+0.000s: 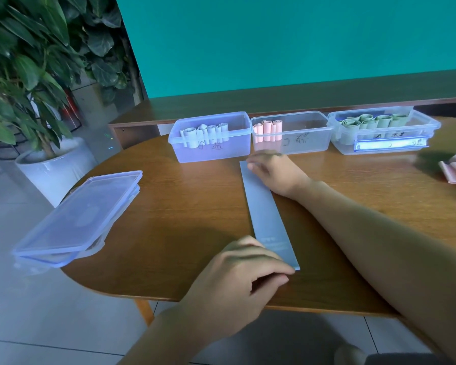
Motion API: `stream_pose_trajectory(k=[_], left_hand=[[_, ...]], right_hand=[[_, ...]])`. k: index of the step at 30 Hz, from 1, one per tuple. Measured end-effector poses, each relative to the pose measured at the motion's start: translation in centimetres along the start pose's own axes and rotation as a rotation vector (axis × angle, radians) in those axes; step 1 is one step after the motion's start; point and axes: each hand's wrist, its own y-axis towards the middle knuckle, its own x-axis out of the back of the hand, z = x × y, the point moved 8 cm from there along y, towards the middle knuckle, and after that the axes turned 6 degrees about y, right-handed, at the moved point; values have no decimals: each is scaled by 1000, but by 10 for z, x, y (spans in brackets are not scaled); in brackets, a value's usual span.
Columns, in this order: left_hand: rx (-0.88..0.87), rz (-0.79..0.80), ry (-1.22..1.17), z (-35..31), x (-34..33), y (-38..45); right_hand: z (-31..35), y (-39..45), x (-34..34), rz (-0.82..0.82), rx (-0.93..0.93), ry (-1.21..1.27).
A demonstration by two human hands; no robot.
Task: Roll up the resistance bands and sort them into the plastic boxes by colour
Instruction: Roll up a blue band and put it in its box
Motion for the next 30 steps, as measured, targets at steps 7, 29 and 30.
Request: stream_pose_trajectory(k=[7, 29, 30], left_hand=[[-111, -66, 136, -16, 3, -12], [238, -206, 97, 15, 23, -21], [250, -191, 93, 16, 22, -20]], right_hand=[[2, -7, -13, 218, -99, -100], [95, -166, 54, -80, 11, 326], [99, -173, 53, -30, 14, 343]])
